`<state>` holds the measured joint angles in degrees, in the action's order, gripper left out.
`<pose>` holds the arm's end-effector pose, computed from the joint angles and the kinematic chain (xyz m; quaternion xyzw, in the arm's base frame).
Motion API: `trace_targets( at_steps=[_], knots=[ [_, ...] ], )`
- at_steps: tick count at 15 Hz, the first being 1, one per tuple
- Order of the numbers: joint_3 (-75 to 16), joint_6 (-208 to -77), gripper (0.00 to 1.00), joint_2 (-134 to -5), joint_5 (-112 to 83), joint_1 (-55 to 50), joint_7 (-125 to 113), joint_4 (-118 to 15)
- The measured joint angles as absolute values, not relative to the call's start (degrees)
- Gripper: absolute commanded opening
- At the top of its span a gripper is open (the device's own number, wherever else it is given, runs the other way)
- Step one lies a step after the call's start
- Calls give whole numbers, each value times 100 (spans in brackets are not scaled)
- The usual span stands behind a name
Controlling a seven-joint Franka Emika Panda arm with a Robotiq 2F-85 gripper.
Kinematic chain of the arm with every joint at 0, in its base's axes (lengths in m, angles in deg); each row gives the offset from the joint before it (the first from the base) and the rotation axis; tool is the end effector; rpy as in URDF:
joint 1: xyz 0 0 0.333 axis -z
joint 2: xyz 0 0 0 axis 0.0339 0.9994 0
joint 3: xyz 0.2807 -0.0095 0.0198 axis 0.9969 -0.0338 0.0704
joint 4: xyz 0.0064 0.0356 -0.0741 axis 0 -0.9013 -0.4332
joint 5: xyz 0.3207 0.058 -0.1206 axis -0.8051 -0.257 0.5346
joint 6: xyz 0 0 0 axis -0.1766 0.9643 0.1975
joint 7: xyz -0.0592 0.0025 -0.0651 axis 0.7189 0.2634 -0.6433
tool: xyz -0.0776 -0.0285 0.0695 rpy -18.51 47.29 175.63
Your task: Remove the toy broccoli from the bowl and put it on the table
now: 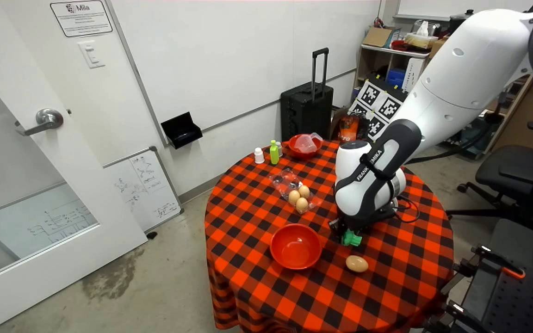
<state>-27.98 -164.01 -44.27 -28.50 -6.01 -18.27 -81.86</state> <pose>0.4899 0.0064 0.0660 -0.9733 0.2171 0.0735 0.0078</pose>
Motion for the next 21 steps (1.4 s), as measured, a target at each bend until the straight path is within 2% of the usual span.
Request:
trace_targets(
  at_steps=[3, 4, 21],
  knots=[
    [-2809, -16382, 95, -4307, -2850, -601, -1854, -8087],
    [-2814, -16369, 99, -4284, -2850, -601, -1863, -8062],
    [-2629, -15828, 100, -4655, -3882, -317, -2559, -8095]
  ],
)
